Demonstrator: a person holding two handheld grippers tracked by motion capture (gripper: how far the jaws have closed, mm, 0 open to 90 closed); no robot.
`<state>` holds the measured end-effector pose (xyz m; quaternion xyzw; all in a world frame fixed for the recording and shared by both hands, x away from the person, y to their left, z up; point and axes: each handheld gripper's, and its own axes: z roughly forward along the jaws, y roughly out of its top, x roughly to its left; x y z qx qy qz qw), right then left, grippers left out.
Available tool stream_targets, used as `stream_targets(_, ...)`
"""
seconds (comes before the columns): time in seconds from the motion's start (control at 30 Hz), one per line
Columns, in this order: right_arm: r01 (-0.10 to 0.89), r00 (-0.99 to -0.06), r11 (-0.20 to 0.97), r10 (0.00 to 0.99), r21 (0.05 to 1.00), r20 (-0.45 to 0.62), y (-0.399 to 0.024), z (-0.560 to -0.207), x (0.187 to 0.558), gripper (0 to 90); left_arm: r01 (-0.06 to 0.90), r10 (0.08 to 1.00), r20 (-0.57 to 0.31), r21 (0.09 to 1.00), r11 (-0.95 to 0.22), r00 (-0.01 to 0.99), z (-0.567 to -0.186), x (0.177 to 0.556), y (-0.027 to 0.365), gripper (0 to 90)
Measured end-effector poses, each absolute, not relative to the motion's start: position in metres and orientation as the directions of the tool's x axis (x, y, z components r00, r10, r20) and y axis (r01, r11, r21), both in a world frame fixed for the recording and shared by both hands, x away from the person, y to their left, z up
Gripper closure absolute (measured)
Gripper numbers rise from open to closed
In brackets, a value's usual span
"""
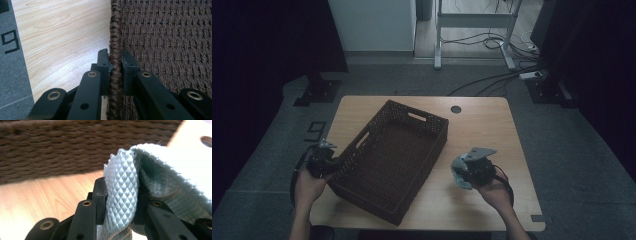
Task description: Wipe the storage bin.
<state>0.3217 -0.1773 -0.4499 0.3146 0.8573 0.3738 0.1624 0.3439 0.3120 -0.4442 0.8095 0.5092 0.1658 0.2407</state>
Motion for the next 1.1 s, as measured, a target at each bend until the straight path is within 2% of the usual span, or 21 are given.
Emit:
stream_targets(0.6,0.516,-0.576,0.410,0.816,0.752,-0.049,-0.249,-0.445,0.337,70.1,0.744,0.904,0.023,0.559,-0.366,0.427,-0.444,0.344,0.312,80.3)
stream_targets(0.87,0.578,-0.517,0.367,0.856,0.728,-0.021,-0.271,-0.466,0.348,69.7,0.744,0.905,0.023,0.561,-0.364,0.425,-0.445,0.344,0.312,80.3)
stream_targets(1.1,0.615,-0.505,0.389,0.862,0.686,-0.036,-0.273,-0.487,0.357,68.9,0.743,0.904,0.023,0.561,-0.365,0.426,-0.445,0.344,0.312,80.3)
